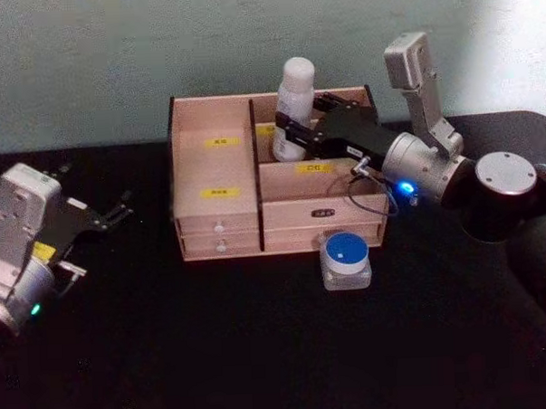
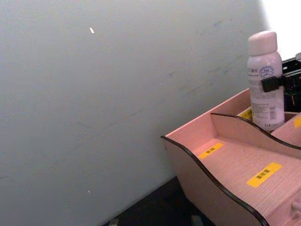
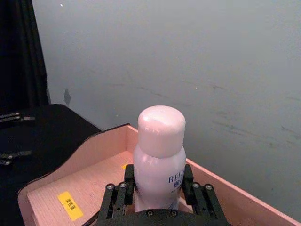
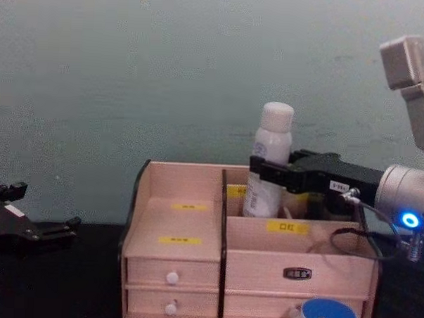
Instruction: Pick up the facial cleanser and watermelon frost from the table and place them into the tiered storage box.
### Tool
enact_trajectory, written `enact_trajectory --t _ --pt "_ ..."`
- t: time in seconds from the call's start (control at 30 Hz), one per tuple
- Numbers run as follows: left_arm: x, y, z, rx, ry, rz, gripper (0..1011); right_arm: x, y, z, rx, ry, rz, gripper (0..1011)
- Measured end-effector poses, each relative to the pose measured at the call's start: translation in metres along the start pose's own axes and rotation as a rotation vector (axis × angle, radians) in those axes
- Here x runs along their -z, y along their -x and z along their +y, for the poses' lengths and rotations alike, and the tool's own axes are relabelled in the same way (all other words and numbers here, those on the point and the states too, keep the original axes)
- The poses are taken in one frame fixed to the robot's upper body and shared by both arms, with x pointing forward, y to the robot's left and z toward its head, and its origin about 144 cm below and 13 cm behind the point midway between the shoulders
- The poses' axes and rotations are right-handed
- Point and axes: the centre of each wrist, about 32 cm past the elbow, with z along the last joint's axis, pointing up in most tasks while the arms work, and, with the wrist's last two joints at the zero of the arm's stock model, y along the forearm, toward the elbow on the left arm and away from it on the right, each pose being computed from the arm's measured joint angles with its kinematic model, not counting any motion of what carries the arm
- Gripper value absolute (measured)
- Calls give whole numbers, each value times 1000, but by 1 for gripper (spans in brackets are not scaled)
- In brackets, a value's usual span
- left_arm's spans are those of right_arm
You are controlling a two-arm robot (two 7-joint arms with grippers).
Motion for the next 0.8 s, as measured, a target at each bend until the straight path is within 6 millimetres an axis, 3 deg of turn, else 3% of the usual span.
enact_trajectory --t 0.8 --pt "0 0 0 0 0 0 1001 8 -1 5 19 39 12 593"
